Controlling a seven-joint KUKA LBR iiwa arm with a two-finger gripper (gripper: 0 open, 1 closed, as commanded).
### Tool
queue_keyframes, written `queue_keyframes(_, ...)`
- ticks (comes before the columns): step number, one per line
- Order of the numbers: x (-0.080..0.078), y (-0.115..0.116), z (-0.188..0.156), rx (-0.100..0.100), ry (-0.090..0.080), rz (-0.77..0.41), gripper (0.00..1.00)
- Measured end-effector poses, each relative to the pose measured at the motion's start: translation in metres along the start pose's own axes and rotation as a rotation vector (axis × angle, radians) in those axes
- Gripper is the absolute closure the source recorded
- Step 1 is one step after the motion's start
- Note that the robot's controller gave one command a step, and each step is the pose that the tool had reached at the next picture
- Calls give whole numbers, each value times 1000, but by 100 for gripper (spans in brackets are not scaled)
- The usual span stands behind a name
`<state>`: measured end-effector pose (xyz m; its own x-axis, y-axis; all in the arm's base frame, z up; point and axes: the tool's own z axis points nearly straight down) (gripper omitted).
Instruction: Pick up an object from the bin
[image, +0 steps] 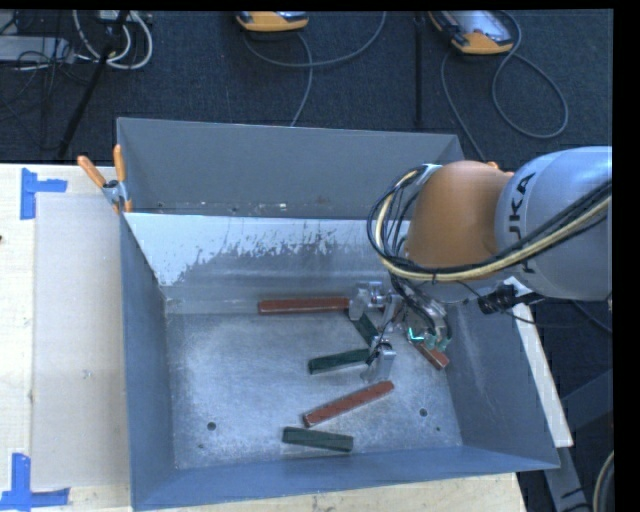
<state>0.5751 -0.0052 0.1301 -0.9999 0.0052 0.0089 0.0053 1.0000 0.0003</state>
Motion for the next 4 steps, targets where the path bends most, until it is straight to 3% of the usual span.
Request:
queue_keyframes(1, 88, -41, 42, 1, 0, -507, 0)
queue_keyframes(2, 18, -6, 61, 2, -14, -573, 0)
queue_keyframes(3, 18, -7, 57, 2, -17, -568, 100)
queue_keyframes(4, 21, -8, 60, 2, -10, -567, 0)
